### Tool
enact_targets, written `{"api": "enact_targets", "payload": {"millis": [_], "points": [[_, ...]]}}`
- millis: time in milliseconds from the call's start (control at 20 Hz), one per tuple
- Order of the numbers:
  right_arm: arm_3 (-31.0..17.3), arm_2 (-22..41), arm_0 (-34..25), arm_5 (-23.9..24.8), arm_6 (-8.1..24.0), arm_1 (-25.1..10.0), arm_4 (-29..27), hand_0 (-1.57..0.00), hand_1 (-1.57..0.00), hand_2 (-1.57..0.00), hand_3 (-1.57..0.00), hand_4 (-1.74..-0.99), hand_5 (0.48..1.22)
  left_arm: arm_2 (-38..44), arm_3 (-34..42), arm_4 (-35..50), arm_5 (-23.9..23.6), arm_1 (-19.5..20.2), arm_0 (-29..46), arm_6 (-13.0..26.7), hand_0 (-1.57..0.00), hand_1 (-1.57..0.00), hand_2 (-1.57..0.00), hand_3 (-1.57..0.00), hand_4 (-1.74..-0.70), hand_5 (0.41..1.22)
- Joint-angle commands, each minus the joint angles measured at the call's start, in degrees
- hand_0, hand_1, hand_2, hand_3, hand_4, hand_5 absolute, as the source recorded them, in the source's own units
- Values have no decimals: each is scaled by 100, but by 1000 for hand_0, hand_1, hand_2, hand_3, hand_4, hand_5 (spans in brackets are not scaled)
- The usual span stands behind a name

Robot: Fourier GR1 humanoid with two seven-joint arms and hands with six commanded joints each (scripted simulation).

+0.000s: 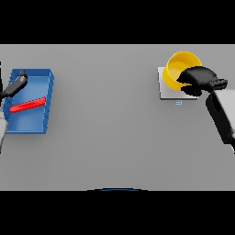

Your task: Pick up the red beaker and tilt it to pour out 1 green nut into yellow bowl. Pick up the yellow bowl and place it on the metallic measuring scale.

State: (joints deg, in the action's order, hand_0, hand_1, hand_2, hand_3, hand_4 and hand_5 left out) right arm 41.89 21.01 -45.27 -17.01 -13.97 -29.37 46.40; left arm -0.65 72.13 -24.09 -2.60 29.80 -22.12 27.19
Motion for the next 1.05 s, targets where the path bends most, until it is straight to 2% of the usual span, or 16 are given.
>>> {"api": "enact_targets", "payload": {"millis": [0, 50, 150, 200, 350, 500, 700, 1000], "points": [[-23, -11, -41, -14, 68, 31, 8, -1492, -1484, -1450, -1097, -1737, 1221, -17, -26, -32, 0, -11, -72, 115, 1, 1, 1, 1, -724, 671], [-29, -25, -93, -77, 35, 22, -1, -1439, -1337, -1286, -990, -1688, 1221, -13, -13, -22, 5, -18, -84, 143, 1, 1, 1, 1, -722, 671], [-51, 9, -98, -112, 2, -5, 42, -990, -882, -921, -796, -1629, 1080, -18, -59, -13, 14, -32, -84, 123, 1, 1, 1, 1, -719, 668], [-26, 45, -100, -189, 68, -40, 77, -792, -705, -782, -723, -1609, 1029, -46, -78, -37, -24, -78, -71, 103, 1, 1, 1, 1, -719, 667], [-188, 191, -204, -180, -40, -27, 244, -405, -360, -464, -552, -1567, 929, -5, -72, -13, -19, -30, -69, 61, 1, 1, 1, 1, -721, 663], [-145, 239, -218, -168, -196, -30, 262, -207, -184, -244, -429, -1552, 876, 18, -219, -7, -1, -12, -136, 63, 1, 1, 1, 1, -722, 664], [-157, 169, -159, -59, -297, -32, 198, -84, -75, -99, -296, -1530, 809, -6, -277, -47, -73, -51, -153, -30, 1, 1, 1, 1, -726, 665], [-203, 134, -151, -223, 32, 53, 158, -21, -19, -25, -146, -1478, 738, -3, -291, -63, -75, -26, -199, -44, 1, 1, 1, 1, -726, 665]]}}
